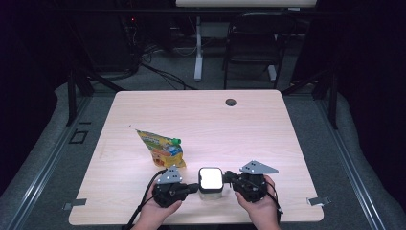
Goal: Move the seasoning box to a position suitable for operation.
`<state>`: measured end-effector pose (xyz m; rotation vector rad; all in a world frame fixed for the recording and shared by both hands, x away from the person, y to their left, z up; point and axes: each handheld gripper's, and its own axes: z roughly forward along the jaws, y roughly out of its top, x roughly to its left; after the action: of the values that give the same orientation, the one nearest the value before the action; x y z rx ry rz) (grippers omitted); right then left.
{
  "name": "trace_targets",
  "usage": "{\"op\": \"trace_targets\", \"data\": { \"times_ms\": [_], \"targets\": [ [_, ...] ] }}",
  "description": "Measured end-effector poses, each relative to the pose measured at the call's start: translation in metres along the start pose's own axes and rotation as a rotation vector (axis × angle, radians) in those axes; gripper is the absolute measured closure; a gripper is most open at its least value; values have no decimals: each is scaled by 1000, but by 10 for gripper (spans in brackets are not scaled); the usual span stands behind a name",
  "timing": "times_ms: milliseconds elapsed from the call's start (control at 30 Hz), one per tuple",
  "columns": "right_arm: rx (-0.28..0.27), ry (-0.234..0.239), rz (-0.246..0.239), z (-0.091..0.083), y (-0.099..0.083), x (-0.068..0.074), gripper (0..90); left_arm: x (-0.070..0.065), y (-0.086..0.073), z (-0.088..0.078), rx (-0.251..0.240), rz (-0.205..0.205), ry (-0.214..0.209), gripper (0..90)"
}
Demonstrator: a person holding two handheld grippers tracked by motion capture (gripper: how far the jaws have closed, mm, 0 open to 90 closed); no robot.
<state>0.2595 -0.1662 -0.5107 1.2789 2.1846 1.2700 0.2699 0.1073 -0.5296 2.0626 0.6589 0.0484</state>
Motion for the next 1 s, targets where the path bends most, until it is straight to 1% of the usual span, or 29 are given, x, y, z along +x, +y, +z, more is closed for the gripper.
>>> {"op": "trace_targets", "data": {
  "times_ms": [133,167,233,267,300,333,467,500,567,667,700,733,767,833,933,1000],
  "targets": [
    [-4,6,5,0,-1,-1,856,0,0,0,-8,-3,1,900],
    [-6,6,4,0,-1,-1,835,0,0,0,-10,-4,2,900],
    [-7,3,-7,0,0,-2,800,0,1,0,-13,-6,2,900],
    [-1,14,-8,0,0,-3,790,0,1,0,-15,-5,2,900],
    [4,14,-15,-1,1,-2,772,0,1,1,-20,-9,1,900],
    [1,10,-23,-1,2,-1,766,1,2,0,-18,-4,4,900],
    [-3,8,-49,-4,6,3,753,1,3,1,-22,-5,9,900],
    [3,9,-57,-5,7,3,752,1,3,1,-23,-5,8,900],
    [5,16,-52,-5,9,5,745,0,4,1,-31,-4,4,900],
    [20,14,-66,-6,11,6,726,0,5,1,-30,0,13,900],
    [25,13,-80,-6,11,8,713,-1,6,2,-42,-5,10,900],
    [25,13,-80,-6,11,8,713,-1,6,2,-42,-5,10,900],
    [32,11,-90,-7,11,8,707,-1,7,2,-41,4,14,900],
    [29,8,-98,-9,6,10,692,-2,10,3,-35,20,30,900],
    [20,6,-99,-12,2,10,684,-3,11,5,-39,15,25,900],
    [5,13,-82,-14,-3,9,675,-3,13,6,-40,15,28,900]
  ]
}}
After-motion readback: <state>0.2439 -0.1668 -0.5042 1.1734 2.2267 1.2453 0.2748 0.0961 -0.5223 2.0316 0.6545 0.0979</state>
